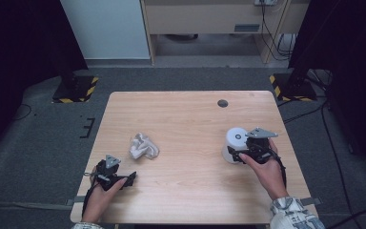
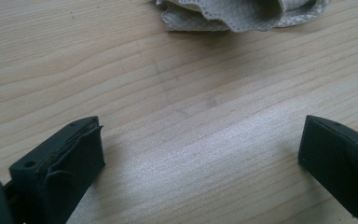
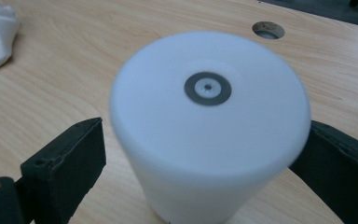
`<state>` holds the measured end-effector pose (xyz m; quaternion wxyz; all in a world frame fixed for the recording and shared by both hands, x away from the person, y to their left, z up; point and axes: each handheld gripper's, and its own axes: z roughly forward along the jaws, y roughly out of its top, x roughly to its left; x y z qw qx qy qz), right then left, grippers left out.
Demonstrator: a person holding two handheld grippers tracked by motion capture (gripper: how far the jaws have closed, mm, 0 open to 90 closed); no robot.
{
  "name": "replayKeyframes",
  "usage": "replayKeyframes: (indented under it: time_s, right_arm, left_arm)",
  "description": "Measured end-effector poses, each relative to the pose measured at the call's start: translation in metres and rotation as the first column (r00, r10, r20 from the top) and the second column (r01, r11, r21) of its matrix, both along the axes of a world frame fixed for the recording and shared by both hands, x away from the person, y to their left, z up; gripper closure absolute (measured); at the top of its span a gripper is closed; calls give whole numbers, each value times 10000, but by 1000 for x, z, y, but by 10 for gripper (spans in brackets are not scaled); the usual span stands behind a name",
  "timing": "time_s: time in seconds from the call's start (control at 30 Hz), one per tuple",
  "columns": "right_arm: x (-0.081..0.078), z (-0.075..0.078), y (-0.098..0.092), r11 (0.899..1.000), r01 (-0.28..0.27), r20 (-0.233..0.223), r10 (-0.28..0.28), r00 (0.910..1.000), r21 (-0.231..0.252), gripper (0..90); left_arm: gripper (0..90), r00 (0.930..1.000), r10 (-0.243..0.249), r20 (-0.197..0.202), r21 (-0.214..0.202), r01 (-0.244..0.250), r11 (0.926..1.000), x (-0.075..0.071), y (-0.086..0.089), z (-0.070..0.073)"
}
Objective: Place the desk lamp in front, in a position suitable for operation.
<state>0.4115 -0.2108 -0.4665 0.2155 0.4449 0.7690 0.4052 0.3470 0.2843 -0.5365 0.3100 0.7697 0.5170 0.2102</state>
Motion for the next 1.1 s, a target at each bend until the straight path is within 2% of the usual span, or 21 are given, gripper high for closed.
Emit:
replayKeyframes:
  time_s: [0.13, 0.33, 0.43, 0.47, 0.57, 0.67, 0.7, 0.77, 0.8, 0.9, 1.1]
  right_arm:
    - [7, -5, 4, 9997, 243, 81, -243, 9997, -47, 47]
    - [8, -5, 5, 9996, 284, 195, -284, 9994, -25, 87]
    - [3, -3, 7, 9996, 101, 156, -105, 9998, 248, 89]
    - [-3, 1, 11, 9993, -45, 365, 32, 9993, 373, 89]
    - [-9, 5, 17, 9990, -221, 406, 206, 9990, 377, 89]
    - [-25, 14, 34, 9960, -795, 442, 777, 9960, 401, 89]
    - [-25, 14, 34, 9960, -795, 442, 777, 9960, 401, 89]
    - [-36, 19, 48, 9916, -1191, 468, 1168, 9920, 500, 89]
    - [-36, 19, 48, 9916, -1191, 468, 1168, 9920, 500, 89]
    - [-50, 21, 66, 9838, -1769, 528, 1752, 9831, 297, 89]
    - [-65, 17, 78, 9757, -2189, 513, 2181, 9746, 103, 89]
  left_arm:
    - [0, 10000, -1, -2, 0, 1, 10000, 0, 0, 0]
    - [0, 10000, -3, -4, 1, 3, 10000, 0, 0, 0]
    - [0, 10000, -21, 2, -9, 21, 10000, 0, 0, 0]
    - [0, 10000, -17, -5, 0, 17, 10000, 0, 0, 0]
    - [0, 10000, -21, 3, -9, 21, 10000, 0, 0, 0]
    - [0, 10000, -22, 2, -9, 22, 10000, 0, 0, 0]
    - [0, 10000, -19, -4, 1, 19, 10000, 0, 0, 0]
    - [0, 10000, -23, 2, -8, 23, 10000, 0, 0, 0]
    - [0, 10000, -23, 2, -8, 23, 10000, 0, 0, 0]
    - [0, 10000, -25, 2, -6, 25, 10000, 0, 0, 0]
    - [0, 10000, -22, -2, -2, 22, 10000, 0, 0, 0]
